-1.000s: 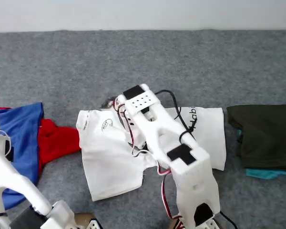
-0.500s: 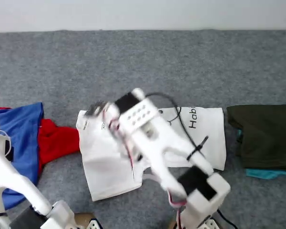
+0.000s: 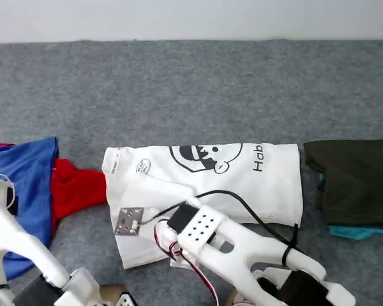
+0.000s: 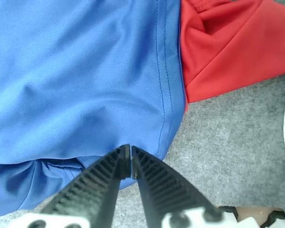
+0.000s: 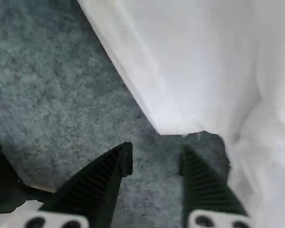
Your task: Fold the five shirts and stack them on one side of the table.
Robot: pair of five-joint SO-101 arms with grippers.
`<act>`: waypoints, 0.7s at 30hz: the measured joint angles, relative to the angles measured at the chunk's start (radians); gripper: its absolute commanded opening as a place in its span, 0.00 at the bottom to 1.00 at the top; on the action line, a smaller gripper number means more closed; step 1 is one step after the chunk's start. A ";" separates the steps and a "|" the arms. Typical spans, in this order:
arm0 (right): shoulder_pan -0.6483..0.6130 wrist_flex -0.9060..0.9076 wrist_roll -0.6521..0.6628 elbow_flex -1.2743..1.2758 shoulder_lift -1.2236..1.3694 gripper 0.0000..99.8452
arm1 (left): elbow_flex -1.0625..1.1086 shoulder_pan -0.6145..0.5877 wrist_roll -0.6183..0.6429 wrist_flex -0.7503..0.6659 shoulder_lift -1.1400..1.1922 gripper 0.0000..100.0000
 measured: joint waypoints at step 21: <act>0.057 -0.137 0.203 -0.068 0.232 0.01 | 0.077 0.000 0.000 0.000 -0.003 0.01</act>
